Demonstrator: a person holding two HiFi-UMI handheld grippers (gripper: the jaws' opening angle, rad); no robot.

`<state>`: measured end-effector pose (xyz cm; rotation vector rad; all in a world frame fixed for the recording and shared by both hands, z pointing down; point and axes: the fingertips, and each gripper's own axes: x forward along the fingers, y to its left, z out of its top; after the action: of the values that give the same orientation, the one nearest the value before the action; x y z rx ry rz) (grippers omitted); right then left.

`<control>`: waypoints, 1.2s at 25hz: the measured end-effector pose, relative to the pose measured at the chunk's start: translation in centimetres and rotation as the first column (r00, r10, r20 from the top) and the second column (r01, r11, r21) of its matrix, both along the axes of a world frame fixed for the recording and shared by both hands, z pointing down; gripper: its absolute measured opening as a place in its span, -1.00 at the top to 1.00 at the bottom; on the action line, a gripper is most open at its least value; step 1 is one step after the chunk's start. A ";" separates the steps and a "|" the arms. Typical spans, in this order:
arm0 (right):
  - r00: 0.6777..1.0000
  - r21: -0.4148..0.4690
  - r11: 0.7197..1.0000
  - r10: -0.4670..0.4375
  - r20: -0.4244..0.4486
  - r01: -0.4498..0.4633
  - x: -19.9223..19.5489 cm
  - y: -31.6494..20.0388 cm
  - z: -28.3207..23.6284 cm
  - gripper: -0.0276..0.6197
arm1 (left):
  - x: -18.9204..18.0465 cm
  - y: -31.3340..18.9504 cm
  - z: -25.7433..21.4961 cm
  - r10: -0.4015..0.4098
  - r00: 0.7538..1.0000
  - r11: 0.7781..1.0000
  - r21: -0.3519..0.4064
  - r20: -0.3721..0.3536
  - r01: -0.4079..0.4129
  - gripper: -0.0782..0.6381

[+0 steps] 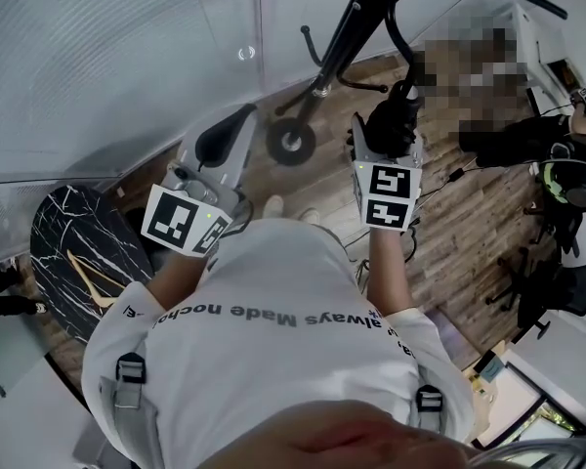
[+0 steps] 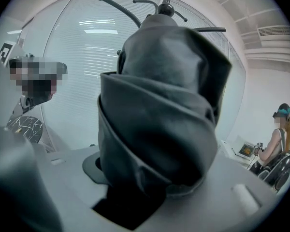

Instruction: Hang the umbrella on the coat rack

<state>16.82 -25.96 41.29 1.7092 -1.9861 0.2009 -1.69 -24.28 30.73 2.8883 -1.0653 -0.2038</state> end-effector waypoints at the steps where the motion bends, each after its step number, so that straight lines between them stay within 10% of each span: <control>1: 1.000 -0.003 1.000 -0.005 0.000 0.005 -0.2 -0.3 0.2 0.15 | -0.1 0.0 0.0 -0.002 1.000 1.000 -0.002 0.000 0.002 0.78; 30: 0.960 0.008 0.995 -0.097 0.264 0.099 -4.5 -4.7 8.1 0.10 | -1.0 1.7 1.3 -0.049 0.998 0.998 -0.027 0.026 0.050 0.78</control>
<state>12.30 -30.67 49.37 1.6462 -2.2531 0.4185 -2.70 -22.56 32.07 2.8502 -1.1355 -0.1537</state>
